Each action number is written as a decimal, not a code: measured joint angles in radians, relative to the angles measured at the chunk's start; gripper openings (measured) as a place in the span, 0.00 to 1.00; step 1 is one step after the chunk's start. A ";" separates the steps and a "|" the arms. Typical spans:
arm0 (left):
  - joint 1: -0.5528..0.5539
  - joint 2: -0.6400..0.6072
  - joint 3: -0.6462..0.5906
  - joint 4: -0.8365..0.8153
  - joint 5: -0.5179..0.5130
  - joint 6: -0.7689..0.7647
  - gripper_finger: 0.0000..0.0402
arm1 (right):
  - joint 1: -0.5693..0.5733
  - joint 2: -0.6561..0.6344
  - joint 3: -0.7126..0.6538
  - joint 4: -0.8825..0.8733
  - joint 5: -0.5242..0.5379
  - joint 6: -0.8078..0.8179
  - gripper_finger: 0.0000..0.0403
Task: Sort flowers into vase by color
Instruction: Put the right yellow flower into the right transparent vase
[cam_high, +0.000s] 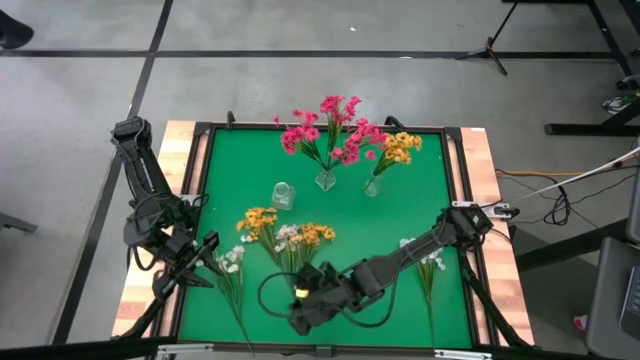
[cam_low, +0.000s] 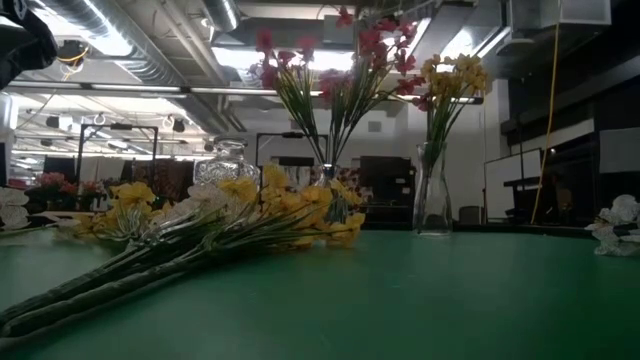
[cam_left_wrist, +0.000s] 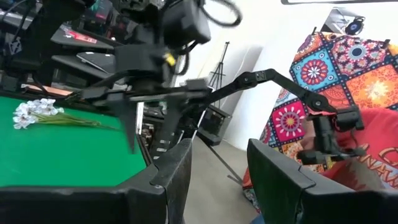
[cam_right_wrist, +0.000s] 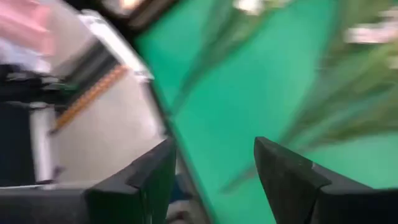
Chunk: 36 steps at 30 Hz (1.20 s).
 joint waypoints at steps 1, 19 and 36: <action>0.000 0.000 0.000 -0.002 0.000 0.000 0.38 | -0.007 0.007 0.000 -0.016 0.006 0.017 0.54; 0.000 0.000 0.000 -0.021 -0.007 0.001 0.38 | -0.035 0.173 -0.001 -0.208 0.051 0.137 0.54; 0.000 0.000 0.000 -0.050 -0.060 -0.006 0.38 | -0.053 0.216 -0.007 -0.200 -0.010 0.176 0.68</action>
